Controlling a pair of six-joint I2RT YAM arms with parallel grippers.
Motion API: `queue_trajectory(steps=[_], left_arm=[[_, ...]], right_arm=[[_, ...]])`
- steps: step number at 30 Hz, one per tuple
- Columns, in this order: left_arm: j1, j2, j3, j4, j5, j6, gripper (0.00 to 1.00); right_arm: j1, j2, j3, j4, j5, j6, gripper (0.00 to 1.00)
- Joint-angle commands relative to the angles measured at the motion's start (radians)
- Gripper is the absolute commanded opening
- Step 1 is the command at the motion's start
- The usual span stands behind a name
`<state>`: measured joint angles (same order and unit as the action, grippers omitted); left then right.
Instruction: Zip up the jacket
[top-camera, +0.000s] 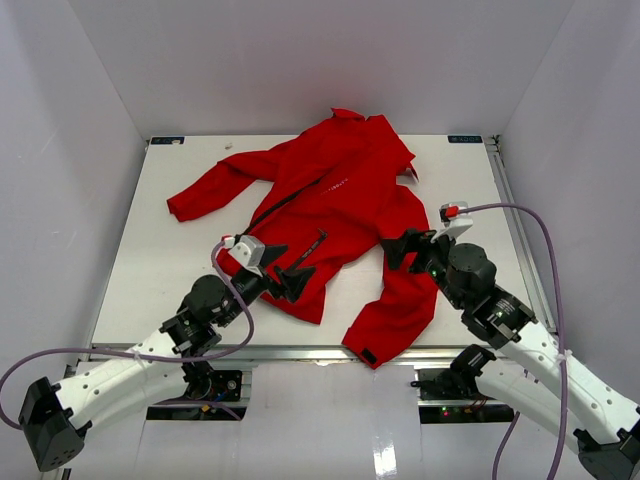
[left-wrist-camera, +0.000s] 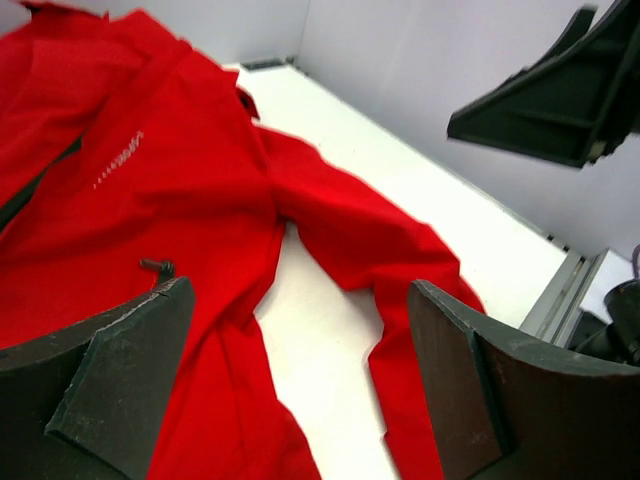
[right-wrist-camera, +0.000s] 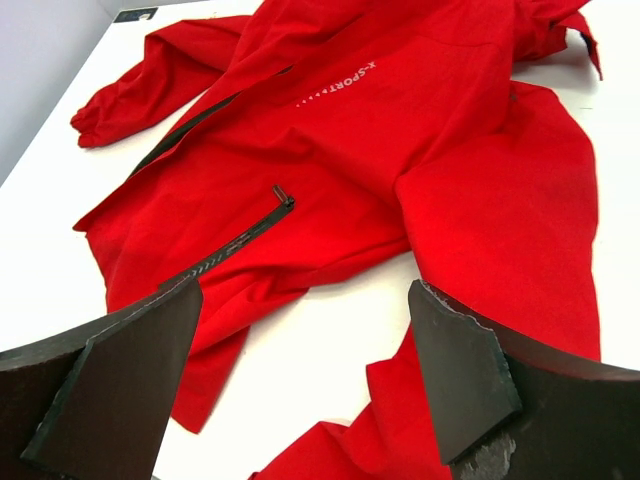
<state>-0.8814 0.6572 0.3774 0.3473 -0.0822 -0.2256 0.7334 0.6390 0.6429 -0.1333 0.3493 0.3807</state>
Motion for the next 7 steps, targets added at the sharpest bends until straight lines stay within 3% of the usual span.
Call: queue_trajectory(steps=[1, 7], left_arm=[[-0.005, -0.014, -0.015, 0.045, -0.006, 0.011, 0.98], [-0.004, -0.001, -0.004, 0.03, -0.024, 0.026, 0.98]], right_arm=[[0.003, -0.042, -0.011, 0.001, 0.042, -0.03, 0.9], [0.003, -0.055, -0.015, -0.006, 0.044, -0.028, 0.9]])
